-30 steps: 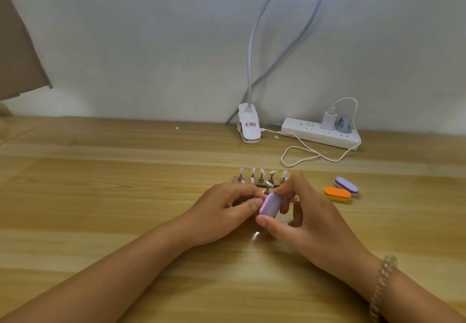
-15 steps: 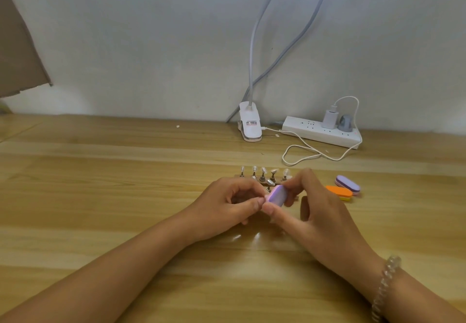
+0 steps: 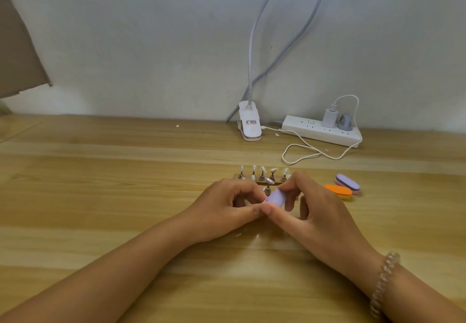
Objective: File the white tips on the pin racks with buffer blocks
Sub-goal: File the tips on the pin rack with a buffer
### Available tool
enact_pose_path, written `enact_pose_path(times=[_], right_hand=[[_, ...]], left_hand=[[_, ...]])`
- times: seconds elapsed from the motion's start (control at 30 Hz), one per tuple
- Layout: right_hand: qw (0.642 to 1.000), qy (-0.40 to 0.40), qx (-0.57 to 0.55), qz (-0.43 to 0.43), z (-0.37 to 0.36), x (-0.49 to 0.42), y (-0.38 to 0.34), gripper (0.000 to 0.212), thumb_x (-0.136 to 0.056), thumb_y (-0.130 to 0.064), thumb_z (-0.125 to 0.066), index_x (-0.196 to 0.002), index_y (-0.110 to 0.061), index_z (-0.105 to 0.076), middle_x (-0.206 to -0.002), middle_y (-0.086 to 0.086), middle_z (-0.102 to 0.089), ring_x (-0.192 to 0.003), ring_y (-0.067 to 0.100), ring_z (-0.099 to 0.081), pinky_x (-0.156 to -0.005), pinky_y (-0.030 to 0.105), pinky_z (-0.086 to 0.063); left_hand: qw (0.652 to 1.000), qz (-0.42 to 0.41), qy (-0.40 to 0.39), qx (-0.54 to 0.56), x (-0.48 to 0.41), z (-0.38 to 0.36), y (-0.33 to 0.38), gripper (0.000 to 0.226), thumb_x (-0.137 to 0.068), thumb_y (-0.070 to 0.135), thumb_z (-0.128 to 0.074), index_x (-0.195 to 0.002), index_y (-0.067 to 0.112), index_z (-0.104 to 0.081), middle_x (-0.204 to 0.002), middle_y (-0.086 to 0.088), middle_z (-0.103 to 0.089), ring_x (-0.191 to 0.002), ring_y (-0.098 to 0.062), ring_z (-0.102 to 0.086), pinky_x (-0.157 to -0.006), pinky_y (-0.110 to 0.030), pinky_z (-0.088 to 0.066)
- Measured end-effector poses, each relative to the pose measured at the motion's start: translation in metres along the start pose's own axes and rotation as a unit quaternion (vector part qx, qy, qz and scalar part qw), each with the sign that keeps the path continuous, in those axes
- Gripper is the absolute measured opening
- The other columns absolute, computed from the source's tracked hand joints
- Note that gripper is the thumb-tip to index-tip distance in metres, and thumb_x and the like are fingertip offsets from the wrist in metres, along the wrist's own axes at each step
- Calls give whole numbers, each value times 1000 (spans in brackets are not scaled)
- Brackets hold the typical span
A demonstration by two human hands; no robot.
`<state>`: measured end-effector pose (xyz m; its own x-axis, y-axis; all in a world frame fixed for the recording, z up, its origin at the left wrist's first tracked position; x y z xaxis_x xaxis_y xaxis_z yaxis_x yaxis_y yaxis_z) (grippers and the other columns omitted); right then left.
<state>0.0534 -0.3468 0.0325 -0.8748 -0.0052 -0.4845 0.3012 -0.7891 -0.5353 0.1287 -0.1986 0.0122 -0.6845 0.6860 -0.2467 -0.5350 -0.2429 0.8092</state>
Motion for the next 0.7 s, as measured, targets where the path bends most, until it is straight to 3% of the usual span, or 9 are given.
enact_pose_path(times=[0.17,0.3,0.53,0.6,0.7], right_hand=[[997,-24,51,50,-6,6,-11,41,-75,-67,-58,-94,-32,-51,-78,-17,-52,-59,9,-49,-50,22,-39],[1000,17,-5,-16,1,0,3,40,-73,-63,-64,-90,-30,-50,-74,-13,-54,-63,8,-50,-53,24,-34],[1000,-18,2,2,-6,5,-3,45,-70,-69,-62,-89,-31,-47,-72,-11,-54,-65,11,-53,-52,28,-42],[998,29,-34,-43,2,0,8,43,-70,-60,-69,-88,-26,-50,-72,-8,-57,-65,10,-52,-56,28,-39],[986,87,-118,-80,11,-3,15,41,-70,-56,-72,-87,-24,-53,-77,-7,-62,-57,8,-48,-59,28,-40]], left_hand=[[1000,6,9,9,0,1,-1,18,-89,7,-70,-85,24,-70,-81,2,-73,-56,-2,-46,-56,-23,-38],[1000,6,23,9,-1,1,-1,5,-88,17,-74,-85,22,-74,-70,18,-65,-56,-7,-44,-53,-21,-36],[1000,8,14,6,-1,0,-4,18,-88,11,-73,-85,28,-73,-72,16,-68,-54,-2,-45,-54,-20,-37],[999,6,20,24,-1,0,-4,9,-88,18,-74,-87,27,-74,-71,18,-68,-57,-7,-51,-55,-22,-41],[998,6,23,61,-1,1,-4,4,-90,20,-71,-92,20,-74,-85,2,-76,-71,-30,-64,-58,-28,-49]])
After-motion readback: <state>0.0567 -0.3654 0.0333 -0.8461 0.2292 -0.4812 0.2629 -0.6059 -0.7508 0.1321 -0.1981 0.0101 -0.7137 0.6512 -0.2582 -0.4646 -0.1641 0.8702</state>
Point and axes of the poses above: each hand's wrist, its own x-axis away from the middle knuckle, its own z-axis out of the back of the hand, y = z × x, the point moved 5 cm from there along -x, towards the middle knuckle
